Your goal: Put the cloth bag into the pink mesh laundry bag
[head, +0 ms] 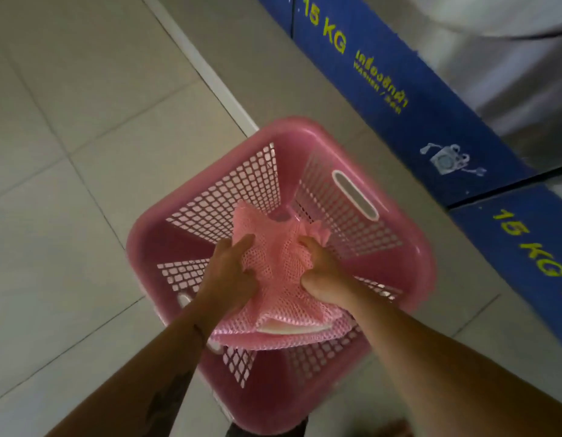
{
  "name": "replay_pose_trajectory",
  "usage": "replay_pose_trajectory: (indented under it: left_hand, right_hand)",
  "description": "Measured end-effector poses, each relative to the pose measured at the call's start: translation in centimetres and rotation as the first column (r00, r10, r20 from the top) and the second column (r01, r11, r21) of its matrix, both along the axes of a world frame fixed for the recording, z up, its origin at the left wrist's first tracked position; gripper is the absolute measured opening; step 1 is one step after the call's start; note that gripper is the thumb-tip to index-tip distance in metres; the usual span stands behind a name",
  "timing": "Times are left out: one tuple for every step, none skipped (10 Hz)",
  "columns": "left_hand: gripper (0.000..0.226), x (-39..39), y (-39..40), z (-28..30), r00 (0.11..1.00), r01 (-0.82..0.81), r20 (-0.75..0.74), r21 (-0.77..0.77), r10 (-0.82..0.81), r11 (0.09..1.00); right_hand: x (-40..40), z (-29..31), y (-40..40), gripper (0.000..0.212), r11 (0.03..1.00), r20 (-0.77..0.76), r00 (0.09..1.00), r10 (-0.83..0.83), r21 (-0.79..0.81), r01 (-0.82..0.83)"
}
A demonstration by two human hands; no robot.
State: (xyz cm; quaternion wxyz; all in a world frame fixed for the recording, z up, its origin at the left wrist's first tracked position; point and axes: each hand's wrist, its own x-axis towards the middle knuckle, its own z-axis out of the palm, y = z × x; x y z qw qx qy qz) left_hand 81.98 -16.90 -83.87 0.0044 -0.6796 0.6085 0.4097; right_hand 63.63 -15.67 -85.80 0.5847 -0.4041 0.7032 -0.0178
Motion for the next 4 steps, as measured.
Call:
replay_pose_trajectory:
  left_hand:
    - [0.067, 0.5, -1.3, -5.5, 1.000, -0.016, -0.021, 0.007, 0.016, 1.000]
    - [0.069, 0.4, -1.9, -8.3, 1.000, 0.011, -0.011, 0.047, -0.010, 0.999]
    - [0.076, 0.9, -2.3, -11.3, 0.988, 0.105, 0.089, 0.241, -0.130, 0.965]
    - [0.062, 1.3, -2.1, -11.7, 0.971, 0.152, 0.136, 0.268, -0.194, 0.951]
  right_hand:
    - [0.8, -5.0, -1.4, 0.091, 0.999, 0.011, 1.000, -0.029, -0.018, 0.029]
    - [0.6, -8.0, -2.0, 0.099, 0.998, -0.063, 0.998, 0.024, -0.059, -0.028]
    - [-0.7, -10.4, -1.7, 0.117, 0.987, -0.185, 0.970, 0.157, 0.015, -0.157]
    - [-1.8, -9.9, -0.9, 0.118, 0.983, -0.255, 0.949, 0.184, 0.060, -0.174]
